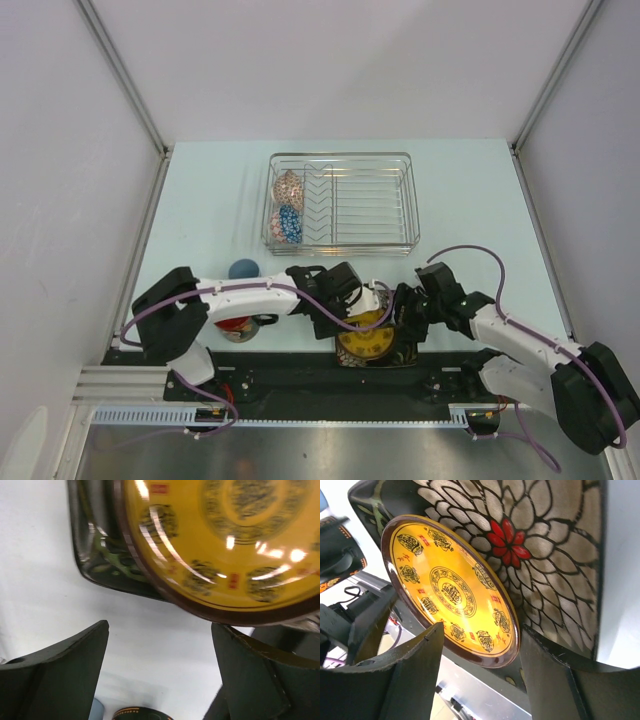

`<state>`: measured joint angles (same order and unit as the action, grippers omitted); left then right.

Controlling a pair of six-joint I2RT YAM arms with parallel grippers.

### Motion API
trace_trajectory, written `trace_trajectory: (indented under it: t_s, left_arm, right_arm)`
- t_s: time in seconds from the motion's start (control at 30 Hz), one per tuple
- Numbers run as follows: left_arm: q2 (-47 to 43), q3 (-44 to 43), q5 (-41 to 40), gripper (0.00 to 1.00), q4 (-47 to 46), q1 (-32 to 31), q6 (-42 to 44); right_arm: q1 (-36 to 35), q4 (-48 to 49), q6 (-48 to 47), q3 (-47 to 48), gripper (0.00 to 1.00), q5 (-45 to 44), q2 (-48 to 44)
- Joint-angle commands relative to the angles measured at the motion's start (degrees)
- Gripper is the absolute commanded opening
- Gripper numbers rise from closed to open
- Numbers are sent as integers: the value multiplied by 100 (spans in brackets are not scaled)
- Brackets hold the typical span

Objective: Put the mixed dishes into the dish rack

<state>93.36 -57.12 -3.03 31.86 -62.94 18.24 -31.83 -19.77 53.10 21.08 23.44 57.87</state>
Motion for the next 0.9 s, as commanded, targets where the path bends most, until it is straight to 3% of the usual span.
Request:
trace_trajectory:
  t_s: [0.0,0.63,0.87]
  left_arm:
    - [-485,201,654,89,-162,-209,153]
    - [200,-62,593,89,-558,-351,268]
    - [209,-27,514,89,-619,-351,250]
  right_arm:
    - [-16,333,77,-139,65,-129,242]
    - [-86,1018,227,-52,60,2,577]
    - [-156,1458,288,194,58,213,164]
